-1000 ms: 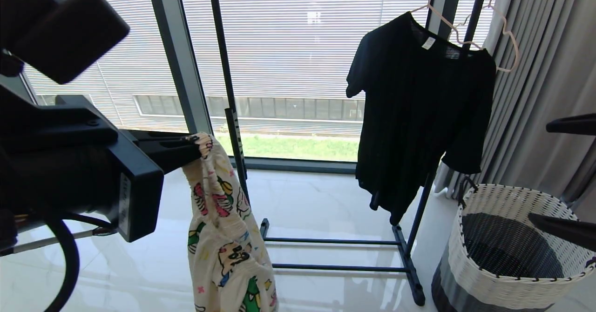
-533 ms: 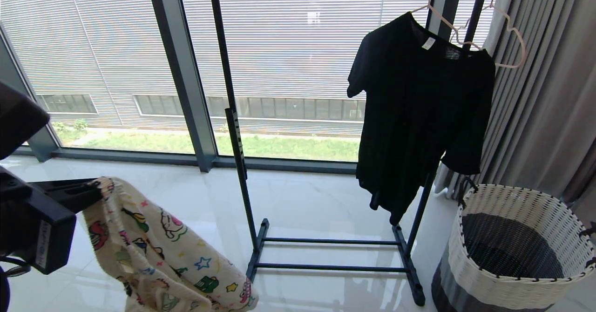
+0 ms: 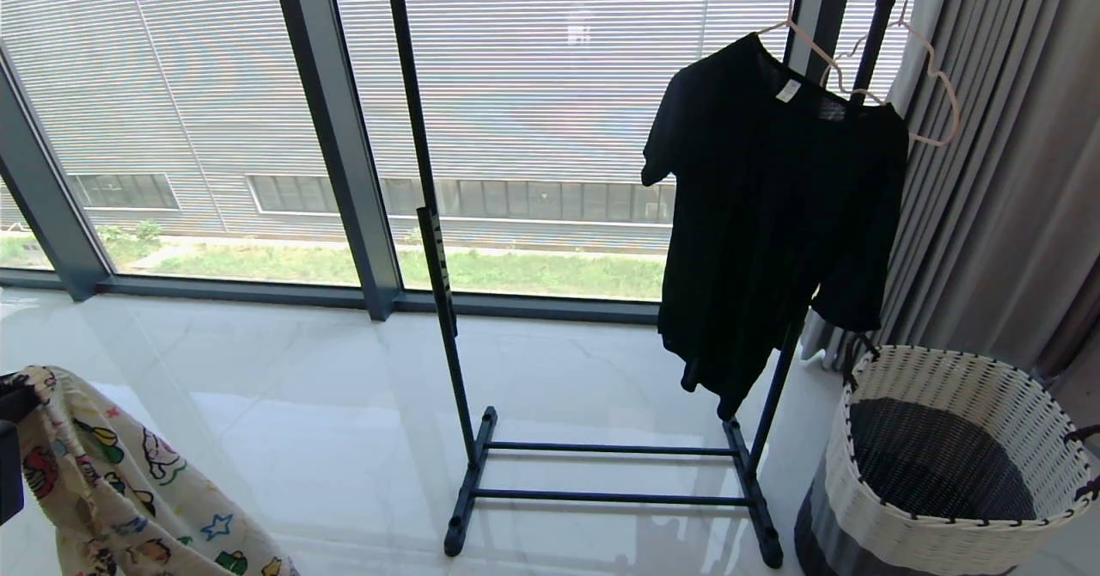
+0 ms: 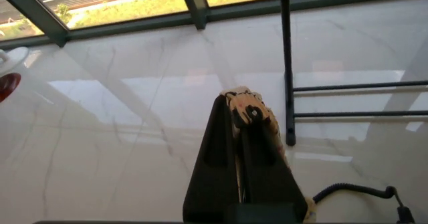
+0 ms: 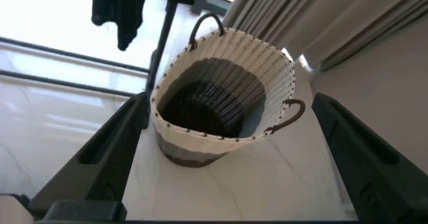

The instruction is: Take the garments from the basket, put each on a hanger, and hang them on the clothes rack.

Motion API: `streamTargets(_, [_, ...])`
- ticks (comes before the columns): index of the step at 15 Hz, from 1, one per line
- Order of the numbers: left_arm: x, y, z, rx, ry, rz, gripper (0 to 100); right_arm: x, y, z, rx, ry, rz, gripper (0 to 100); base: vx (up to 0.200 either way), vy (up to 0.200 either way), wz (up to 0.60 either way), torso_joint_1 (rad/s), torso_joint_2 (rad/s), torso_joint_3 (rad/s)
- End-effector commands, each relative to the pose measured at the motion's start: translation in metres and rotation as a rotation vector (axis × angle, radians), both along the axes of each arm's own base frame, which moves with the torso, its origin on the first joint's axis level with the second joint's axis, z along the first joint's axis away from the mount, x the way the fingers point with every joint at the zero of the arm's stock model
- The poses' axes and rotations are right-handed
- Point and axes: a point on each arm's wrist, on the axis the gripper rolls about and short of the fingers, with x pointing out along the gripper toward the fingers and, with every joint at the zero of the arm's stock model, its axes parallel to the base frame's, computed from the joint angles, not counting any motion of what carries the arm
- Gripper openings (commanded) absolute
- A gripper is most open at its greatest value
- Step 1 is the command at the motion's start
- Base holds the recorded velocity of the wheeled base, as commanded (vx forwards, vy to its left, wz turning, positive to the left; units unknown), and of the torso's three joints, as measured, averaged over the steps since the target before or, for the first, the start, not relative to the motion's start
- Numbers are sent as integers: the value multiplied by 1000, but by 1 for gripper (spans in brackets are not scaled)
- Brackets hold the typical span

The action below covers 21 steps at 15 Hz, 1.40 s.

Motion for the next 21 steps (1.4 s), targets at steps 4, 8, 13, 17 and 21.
streamTargets(4, [-2,0,-1,0,-2,5,0,25,0,9,83,21,-40,100,0,0,0,134,-367,-290])
streamTargets(8, [-2,0,1,8,-9,1,0,36,0,14,99,22,-48,100,0,0,0,167,-489,-290])
streamTargets(13, [0,0,4,9,-40,-2,0,42,-1,16,100,5,-53,100,0,0,0,190,-475,-283])
streamTargets(17, [-1,0,4,8,-42,-3,0,42,-1,16,100,2,-54,100,0,0,0,209,-486,-279])
streamTargets(21, [-1,0,3,23,-40,-8,0,42,-1,15,98,4,-55,100,0,0,0,233,-513,-287])
